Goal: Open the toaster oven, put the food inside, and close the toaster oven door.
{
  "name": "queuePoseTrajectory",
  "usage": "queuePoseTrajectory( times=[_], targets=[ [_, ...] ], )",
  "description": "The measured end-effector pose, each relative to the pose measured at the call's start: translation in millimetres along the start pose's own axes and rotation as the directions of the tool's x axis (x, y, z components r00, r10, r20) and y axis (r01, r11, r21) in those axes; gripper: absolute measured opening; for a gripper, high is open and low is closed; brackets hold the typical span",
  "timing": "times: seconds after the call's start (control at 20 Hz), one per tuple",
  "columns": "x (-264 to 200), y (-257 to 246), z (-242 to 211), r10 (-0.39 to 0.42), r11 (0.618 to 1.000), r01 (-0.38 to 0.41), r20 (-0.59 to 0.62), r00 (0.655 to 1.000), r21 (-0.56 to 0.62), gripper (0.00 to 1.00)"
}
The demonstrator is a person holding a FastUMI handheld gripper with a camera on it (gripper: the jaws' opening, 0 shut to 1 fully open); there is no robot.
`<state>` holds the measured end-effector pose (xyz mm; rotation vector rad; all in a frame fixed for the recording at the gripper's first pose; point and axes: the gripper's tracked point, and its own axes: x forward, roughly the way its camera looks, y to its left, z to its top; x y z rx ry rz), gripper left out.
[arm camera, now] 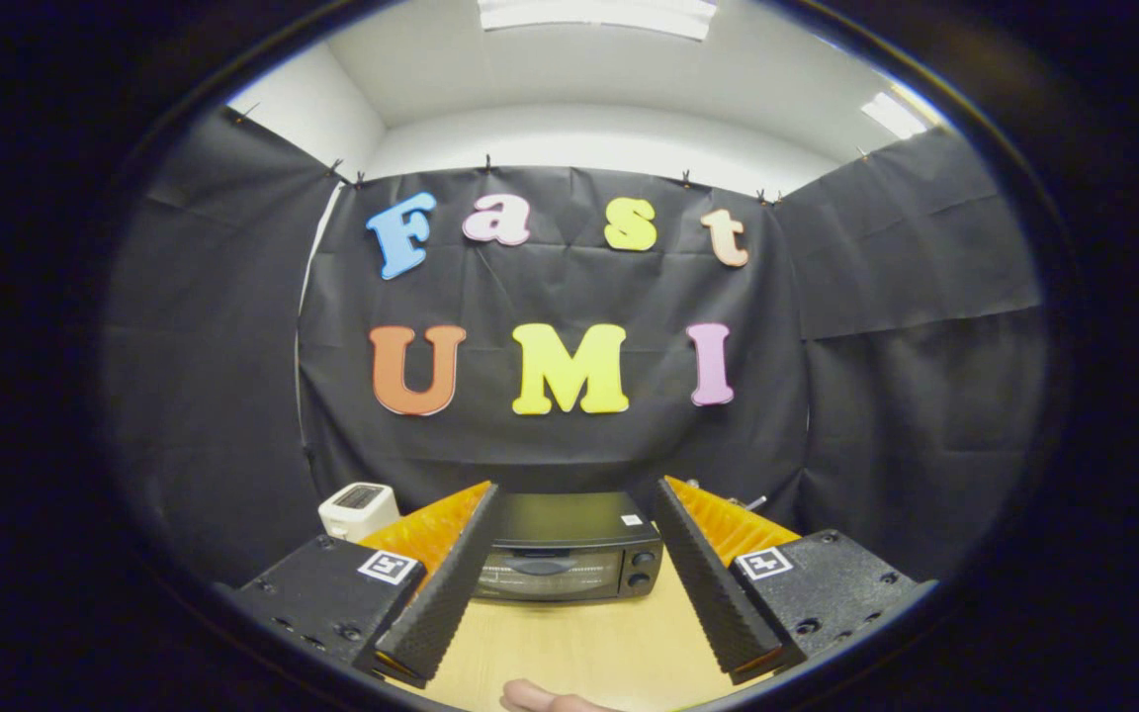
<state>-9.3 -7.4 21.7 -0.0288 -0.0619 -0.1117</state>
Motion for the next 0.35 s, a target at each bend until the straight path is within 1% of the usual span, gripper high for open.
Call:
queuePoseTrajectory(
  times=[0.1, 0.15, 0.2, 0.25, 0.35],
  targets=[
    [-14.2, 4.8, 15.1, 0.025, 1.0, -0.026, 0.043, 0.999, 0.017, 1.0],
    [-22.8, 12.8, 21.9, 0.074, 0.996, -0.077, 0.076, 0.994, 0.038, 1.0],
    [-33.4, 23.7, 31.5, 0.139, 0.987, -0.146, 0.111, 0.984, 0.062, 1.0],
    [-40.5, 29.2, 33.5, 0.162, 0.983, -0.172, 0.132, 0.978, 0.068, 1.0],
    [-50.3, 18.7, 39.1, 0.132, 0.991, -0.136, 0.165, 0.977, 0.011, 1.0]
  ],
)
